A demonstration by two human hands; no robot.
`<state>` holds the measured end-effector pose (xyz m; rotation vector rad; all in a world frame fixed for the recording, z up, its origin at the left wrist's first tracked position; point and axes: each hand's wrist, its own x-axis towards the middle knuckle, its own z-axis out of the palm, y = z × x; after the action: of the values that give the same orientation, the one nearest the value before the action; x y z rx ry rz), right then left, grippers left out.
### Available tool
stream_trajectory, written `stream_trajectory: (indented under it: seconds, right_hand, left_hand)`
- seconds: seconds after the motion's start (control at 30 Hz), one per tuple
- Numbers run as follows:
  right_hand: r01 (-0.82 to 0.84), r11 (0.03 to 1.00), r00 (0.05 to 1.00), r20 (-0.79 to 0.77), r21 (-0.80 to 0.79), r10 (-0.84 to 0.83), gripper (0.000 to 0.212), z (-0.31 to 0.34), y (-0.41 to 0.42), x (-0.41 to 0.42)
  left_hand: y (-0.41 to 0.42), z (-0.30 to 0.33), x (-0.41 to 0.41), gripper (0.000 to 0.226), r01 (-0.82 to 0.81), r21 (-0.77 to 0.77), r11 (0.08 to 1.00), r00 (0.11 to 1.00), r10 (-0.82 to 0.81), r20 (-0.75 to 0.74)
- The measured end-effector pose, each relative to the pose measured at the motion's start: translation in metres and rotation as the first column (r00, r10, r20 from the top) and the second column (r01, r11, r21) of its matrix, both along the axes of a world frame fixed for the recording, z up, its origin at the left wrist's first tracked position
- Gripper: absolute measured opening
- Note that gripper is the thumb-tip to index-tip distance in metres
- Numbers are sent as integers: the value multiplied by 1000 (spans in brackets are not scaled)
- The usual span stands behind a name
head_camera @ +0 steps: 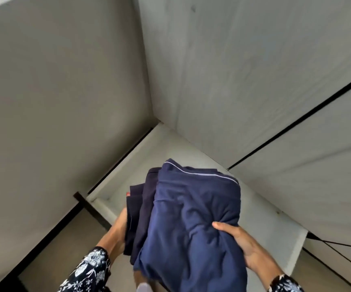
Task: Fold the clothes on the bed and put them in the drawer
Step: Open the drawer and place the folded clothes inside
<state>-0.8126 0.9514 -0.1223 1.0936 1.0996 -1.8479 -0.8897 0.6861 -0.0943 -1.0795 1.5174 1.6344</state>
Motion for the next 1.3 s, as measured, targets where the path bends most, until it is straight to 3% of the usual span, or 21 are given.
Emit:
stream_trajectory:
  seconds: [0.07,0.13,0.27,0.37,0.53,0.63,0.7,0.77,0.83,0.9,0.97,1.0,1.07,1.1,1.17,1.2,1.3]
  right_hand:
    - [68,997,997,23,47,-70,54,-23,-3,-2]
    - [137,988,990,18,65,-138,44,-39,-10,-11]
    - [266,963,963,41,44,-268,42,-93,-25,-41]
    - [324,946,945,40,18,-325,44,-135,-34,-68]
    - [422,905,904,-45,-60,-425,30,-192,-39,-120]
    - [487,873,855,-190,-23,-482,43,-237,-34,-151]
    - [496,852,857,-254,170,-448,45,-258,-34,-168]
    - [391,801,919,-236,454,-315,43,-270,-41,-172]
    - [261,632,963,-238,730,-122,56,-271,-57,-168]
    - [78,323,968,-150,943,202,67,-260,-79,-159]
    - [-17,-50,807,43,999,589,75,-251,-98,-153]
    - [-11,-143,670,113,990,734,77,-248,-103,-153]
    - [-13,-229,341,219,973,914,83,-253,-110,-159]
    - [-47,-295,149,299,954,943,84,-256,-113,-163]
    - [-59,-518,-221,495,853,840,78,-263,-118,-167]
    - [-51,-609,-334,561,792,757,72,-267,-119,-167]
    - [-5,-759,-398,696,651,598,65,-276,-115,-172]
  left_hand:
    - [5,-17,-25,68,119,23,993,992,-120,32]
    - [7,-43,-51,79,215,66,974,973,-220,74]
    - [3,-109,-107,78,387,54,920,918,-391,73]
    - [3,-153,-142,64,496,75,865,863,-501,74]
    - [21,-217,-212,51,570,-75,818,816,-574,-62]
    - [24,-250,-255,73,599,-258,758,731,-650,-208]
    - [24,-270,-264,85,657,-412,631,597,-770,-226]
    - [21,-288,-247,95,711,-496,498,465,-863,-199]
    - [18,-294,-215,99,713,-581,392,362,-916,-173]
    - [9,-293,-191,94,695,-683,225,254,-965,-60]
    - [-8,-292,-172,82,685,-728,8,125,-986,107]
    - [-17,-290,-165,81,648,-758,-79,64,-985,158]
    - [-37,-286,-152,81,529,-822,-209,-59,-976,210]
    - [-49,-286,-145,79,500,-826,-259,-103,-965,240]
    - [-68,-289,-131,72,492,-814,-308,-168,-951,258]
    - [-78,-290,-122,71,505,-800,-324,-185,-946,266]
    - [-109,-297,-92,70,480,-808,-342,-202,-939,277]
